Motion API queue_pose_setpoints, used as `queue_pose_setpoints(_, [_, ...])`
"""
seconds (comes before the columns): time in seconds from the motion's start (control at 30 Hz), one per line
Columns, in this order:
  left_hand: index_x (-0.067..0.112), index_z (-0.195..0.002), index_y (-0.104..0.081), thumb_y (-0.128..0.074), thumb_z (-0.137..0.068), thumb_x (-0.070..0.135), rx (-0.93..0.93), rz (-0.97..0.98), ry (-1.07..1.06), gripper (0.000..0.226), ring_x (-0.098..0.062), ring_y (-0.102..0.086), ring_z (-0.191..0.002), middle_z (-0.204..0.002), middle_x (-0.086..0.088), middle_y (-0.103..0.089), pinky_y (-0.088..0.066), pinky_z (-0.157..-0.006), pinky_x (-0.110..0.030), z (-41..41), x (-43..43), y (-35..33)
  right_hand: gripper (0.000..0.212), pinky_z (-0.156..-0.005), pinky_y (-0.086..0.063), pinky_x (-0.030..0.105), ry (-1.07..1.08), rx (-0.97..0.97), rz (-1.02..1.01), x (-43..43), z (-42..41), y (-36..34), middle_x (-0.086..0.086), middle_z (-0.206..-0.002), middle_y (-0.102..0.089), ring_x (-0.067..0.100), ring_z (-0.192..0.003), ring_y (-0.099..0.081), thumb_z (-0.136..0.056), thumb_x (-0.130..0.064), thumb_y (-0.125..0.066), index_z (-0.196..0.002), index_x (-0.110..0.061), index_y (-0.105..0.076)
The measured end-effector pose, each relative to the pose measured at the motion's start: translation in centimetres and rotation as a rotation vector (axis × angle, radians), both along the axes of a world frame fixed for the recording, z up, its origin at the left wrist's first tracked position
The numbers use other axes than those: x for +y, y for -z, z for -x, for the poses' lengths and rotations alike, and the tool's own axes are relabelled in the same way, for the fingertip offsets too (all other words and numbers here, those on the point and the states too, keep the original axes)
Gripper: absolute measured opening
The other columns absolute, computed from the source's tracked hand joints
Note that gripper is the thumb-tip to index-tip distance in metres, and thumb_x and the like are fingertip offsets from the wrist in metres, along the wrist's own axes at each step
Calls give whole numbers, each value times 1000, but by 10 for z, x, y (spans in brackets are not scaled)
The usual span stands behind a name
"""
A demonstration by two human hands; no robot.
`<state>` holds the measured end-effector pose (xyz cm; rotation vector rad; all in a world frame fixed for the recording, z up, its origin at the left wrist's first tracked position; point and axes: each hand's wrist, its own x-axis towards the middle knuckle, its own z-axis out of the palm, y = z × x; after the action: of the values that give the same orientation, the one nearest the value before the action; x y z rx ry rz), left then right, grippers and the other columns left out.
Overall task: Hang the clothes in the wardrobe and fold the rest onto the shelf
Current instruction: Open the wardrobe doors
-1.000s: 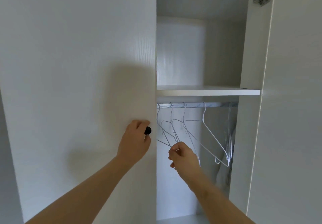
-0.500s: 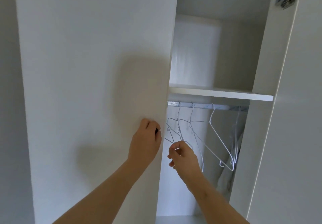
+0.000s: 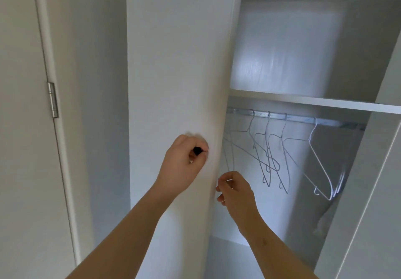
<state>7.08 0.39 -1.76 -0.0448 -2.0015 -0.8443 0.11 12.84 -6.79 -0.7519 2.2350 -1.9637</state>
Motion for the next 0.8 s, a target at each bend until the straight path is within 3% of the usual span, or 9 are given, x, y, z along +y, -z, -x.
queue_pose_setpoints(0.2, [32, -70, -59, -63, -80, -1, -2, -167, -38, 35, 0, -55, -73, -82, 10, -58, -42, -69, -7, -62, -21, 1, 23, -66, -48, 22, -59, 242, -44, -26, -52, -8, -9, -84, -60, 12, -75, -57, -90, -10, -50, -76, -28, -52])
queue_pose_setpoints(0.33, [22, -73, -62, -61, -82, -4, -9, -273, -3, 28, -20, -62, -81, -84, 4, -60, -50, -79, -26, -105, -43, 0, 22, -64, -45, 22, -142, 314, -25, -56, -82, -15, -9, -84, -60, 8, -71, -55, -90, -13, -53, -77, -29, -51])
queue_pose_setpoints(0.53, [8, -83, -60, -52, -88, -5, 51, -430, 2, 17, -10, -61, -72, -77, 2, -65, -51, -73, -19, -162, -93, 2, 26, -74, -54, 36, -238, 255, 32, -117, -126, -19, -14, -82, -59, 11, -68, -56, -89, -12, -54, -74, -33, -52])
queue_pose_setpoints(0.6, [10, -86, -61, -49, -91, 1, 60, -473, -58, 16, -11, -59, -72, -79, 0, -64, -49, -72, -24, -178, -115, 4, 26, -69, -53, 30, -267, 259, 51, -142, -141, -20, -15, -80, -59, 14, -69, -59, -89, -14, -54, -73, -34, -52])
queue_pose_setpoints(0.7, [22, -85, -60, -41, -95, 13, 57, -567, -157, 24, -6, -57, -67, -73, 11, -64, -45, -65, -24, -202, -153, 8, 23, -60, -46, 18, -314, 276, 40, -181, -167, -18, -16, -80, -58, 21, -73, -63, -90, -17, -53, -75, -35, -51])
queue_pose_setpoints(0.8, [21, -90, -62, -37, -96, 13, 79, -757, -110, 27, -14, -62, -77, -83, 3, -68, -50, -69, -29, -223, -188, 9, 22, -66, -49, 21, -358, 278, 27, -218, -191, -17, -15, -84, -58, 17, -77, -62, -91, -18, -51, -77, -35, -51])
